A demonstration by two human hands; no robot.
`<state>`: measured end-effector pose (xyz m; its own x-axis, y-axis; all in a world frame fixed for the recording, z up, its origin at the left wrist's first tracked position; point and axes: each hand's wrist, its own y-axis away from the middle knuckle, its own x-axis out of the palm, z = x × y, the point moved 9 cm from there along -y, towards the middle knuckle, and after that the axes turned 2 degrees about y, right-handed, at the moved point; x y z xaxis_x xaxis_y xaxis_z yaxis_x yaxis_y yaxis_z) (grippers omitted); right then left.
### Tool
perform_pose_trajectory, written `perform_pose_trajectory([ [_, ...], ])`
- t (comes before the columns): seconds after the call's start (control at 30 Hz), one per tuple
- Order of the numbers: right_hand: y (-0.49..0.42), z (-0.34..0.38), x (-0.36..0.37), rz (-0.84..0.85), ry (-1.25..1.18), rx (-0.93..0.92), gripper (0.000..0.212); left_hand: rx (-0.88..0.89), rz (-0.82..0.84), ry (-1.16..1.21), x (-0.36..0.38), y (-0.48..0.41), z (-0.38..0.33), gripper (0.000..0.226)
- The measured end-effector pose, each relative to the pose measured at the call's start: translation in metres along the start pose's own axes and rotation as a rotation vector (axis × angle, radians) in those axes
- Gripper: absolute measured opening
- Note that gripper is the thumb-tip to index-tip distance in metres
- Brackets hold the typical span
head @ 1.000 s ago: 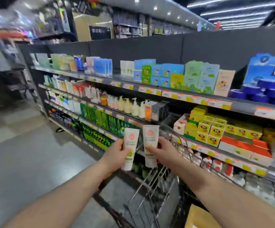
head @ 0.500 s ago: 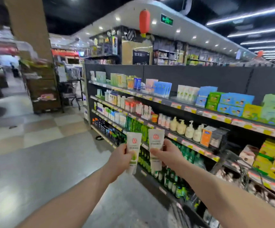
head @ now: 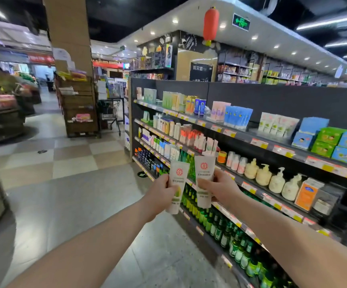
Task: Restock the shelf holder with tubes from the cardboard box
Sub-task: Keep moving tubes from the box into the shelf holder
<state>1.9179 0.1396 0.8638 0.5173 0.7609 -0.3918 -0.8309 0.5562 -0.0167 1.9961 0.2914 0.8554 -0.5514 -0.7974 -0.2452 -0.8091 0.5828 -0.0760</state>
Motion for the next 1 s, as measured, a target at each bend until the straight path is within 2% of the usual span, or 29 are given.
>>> perform_pose_trajectory([
  [0.13,-0.066,-0.002,-0.007,0.015,-0.003,-0.002,0.03,0.019,-0.009,-0.06,0.004,-0.074,0.001,0.013],
  [0.37,-0.192,0.01,-0.065,-0.015,0.01,-0.019,0.028,0.034,0.061,-0.053,0.046,-0.213,-0.022,0.016],
  [0.67,-0.281,-0.018,-0.14,-0.194,0.092,0.023,0.035,0.097,0.198,-0.036,0.117,-0.338,-0.037,0.014],
  [0.83,-0.315,-0.037,-0.186,-0.316,0.126,0.062,0.04,0.142,0.33,-0.023,0.173,-0.396,-0.047,0.016],
  [0.93,-0.337,-0.045,-0.21,-0.415,0.101,0.086,0.035,0.16,0.422,0.006,0.203,-0.435,-0.048,0.016],
  [1.0,-0.354,-0.048,-0.225,-0.482,0.103,0.114,0.035,0.175,0.474,0.011,0.218,-0.462,-0.052,0.023],
])
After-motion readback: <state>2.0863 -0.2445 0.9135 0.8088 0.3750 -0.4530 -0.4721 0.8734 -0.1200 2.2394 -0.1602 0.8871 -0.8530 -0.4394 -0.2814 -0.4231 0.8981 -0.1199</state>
